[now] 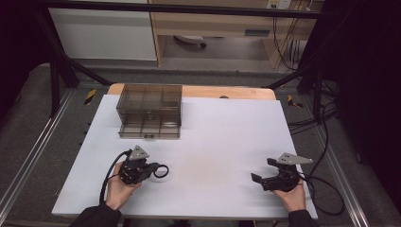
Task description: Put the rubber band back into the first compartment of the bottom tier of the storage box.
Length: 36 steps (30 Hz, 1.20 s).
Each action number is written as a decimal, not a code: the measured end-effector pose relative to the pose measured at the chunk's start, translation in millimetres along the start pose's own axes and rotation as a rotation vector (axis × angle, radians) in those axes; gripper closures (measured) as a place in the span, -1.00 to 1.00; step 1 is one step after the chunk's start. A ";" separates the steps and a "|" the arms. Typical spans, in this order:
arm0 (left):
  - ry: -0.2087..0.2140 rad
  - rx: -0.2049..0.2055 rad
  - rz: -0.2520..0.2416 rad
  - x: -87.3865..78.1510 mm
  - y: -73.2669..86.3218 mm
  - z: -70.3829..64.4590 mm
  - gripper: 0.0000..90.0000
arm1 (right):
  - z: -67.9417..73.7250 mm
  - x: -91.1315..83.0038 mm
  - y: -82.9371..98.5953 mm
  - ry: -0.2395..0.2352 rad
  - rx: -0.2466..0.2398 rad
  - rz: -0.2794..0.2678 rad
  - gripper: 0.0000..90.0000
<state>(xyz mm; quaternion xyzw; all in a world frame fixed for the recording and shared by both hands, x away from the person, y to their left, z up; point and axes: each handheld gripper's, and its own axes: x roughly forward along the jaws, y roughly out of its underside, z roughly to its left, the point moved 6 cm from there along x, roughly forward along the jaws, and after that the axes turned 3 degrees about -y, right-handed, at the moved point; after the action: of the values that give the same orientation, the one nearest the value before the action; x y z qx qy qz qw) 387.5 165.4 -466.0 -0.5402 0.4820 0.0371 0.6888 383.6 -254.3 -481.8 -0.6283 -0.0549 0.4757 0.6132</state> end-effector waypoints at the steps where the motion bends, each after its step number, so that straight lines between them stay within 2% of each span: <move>1: -0.002 0.001 0.001 -0.8 0.2 1.4 0.94 | 0.0 0.0 0.0 0.000 0.000 0.000 -0.98; 17: -0.027 -0.027 -0.012 -9.5 1.6 17.6 0.93 | -0.1 0.3 0.3 -0.001 -0.001 0.004 -0.98; 36: -0.076 -0.070 -0.023 -16.6 2.9 40.2 0.93 | 0.1 0.6 0.5 -0.003 0.000 0.006 -0.98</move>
<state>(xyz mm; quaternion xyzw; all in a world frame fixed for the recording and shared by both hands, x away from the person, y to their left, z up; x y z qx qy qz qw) 402.0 205.8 -458.3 -0.5676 0.4476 0.0664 0.6878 383.6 -253.9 -482.5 -0.6279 -0.0537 0.4784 0.6115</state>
